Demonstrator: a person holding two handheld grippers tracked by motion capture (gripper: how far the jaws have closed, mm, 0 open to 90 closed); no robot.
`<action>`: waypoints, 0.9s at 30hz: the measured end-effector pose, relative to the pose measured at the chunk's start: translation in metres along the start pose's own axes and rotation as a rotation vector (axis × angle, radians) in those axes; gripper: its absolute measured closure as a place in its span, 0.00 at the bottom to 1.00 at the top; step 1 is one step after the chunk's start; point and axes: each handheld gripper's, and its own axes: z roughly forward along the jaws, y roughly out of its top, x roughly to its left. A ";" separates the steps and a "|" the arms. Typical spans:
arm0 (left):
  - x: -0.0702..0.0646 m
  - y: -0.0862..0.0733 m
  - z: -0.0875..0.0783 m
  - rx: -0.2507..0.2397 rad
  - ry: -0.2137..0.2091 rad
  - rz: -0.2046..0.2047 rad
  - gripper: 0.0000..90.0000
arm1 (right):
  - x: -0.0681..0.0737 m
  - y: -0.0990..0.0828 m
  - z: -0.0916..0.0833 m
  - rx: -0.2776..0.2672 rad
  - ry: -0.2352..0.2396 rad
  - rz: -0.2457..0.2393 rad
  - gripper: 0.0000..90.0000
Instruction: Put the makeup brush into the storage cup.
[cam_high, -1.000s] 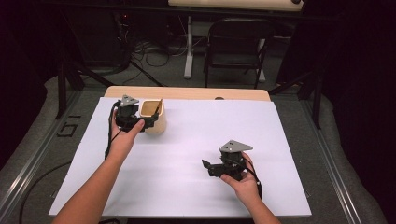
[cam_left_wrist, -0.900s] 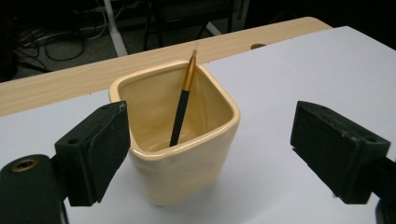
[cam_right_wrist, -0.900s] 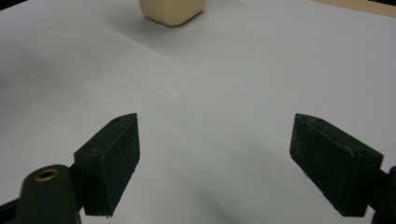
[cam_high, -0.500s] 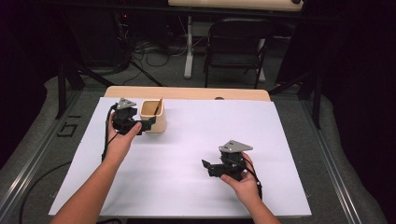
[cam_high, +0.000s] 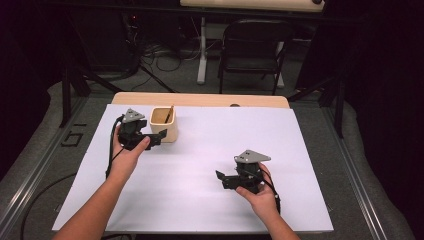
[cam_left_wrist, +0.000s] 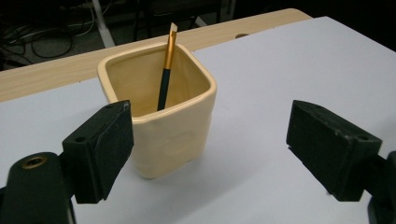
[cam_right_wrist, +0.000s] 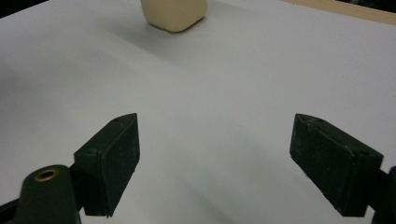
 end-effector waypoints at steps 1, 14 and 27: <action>0.000 0.000 -0.001 0.000 -0.002 0.002 0.17 | 0.000 0.001 -0.001 0.003 -0.003 0.001 0.18; -0.003 -0.017 -0.018 0.001 -0.024 0.018 0.17 | 0.002 0.009 -0.008 -0.001 -0.011 -0.005 0.18; -0.013 -0.038 -0.031 0.004 -0.039 0.033 0.17 | -0.007 0.005 -0.023 -0.011 -0.038 0.006 0.18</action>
